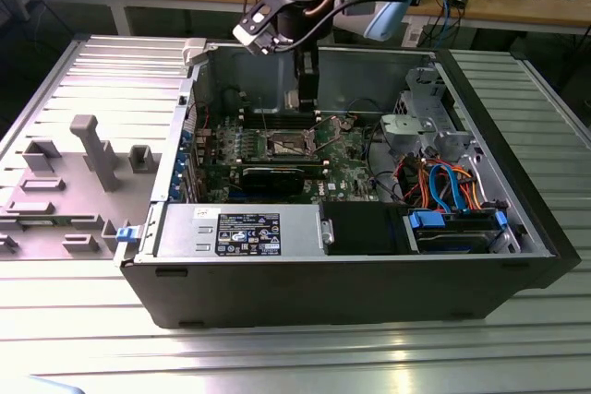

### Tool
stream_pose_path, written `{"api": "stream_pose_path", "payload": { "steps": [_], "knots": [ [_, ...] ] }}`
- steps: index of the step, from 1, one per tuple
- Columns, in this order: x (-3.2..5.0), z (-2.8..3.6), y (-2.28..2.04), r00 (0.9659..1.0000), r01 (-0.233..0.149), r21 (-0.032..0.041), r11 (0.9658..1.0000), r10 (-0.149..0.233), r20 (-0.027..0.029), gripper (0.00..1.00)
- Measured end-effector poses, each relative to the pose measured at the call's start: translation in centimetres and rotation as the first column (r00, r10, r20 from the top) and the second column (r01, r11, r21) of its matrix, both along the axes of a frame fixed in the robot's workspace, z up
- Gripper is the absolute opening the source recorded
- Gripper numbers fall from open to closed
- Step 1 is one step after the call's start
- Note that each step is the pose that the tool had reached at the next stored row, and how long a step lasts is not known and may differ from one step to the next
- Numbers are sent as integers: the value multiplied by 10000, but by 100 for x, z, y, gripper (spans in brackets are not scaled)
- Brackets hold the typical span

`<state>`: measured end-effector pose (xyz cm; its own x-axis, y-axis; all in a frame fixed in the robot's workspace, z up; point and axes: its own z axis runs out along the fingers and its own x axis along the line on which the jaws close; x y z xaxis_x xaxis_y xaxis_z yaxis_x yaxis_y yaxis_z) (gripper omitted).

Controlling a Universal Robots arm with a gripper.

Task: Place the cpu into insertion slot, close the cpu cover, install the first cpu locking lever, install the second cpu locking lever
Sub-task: 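Place the cpu into insertion slot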

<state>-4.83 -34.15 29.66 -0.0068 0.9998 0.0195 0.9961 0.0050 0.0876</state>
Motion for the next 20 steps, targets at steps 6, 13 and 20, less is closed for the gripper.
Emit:
{"api": "stream_pose_path", "payload": {
  "steps": [6,13,20],
  "knots": [
    [-60,-96,0,9998,-202,2,9998,202,0,54],
    [-90,-196,0,9997,-245,16,9997,245,0,54],
    [-91,-296,17,9997,-231,40,9997,231,1,54]
  ]
}}
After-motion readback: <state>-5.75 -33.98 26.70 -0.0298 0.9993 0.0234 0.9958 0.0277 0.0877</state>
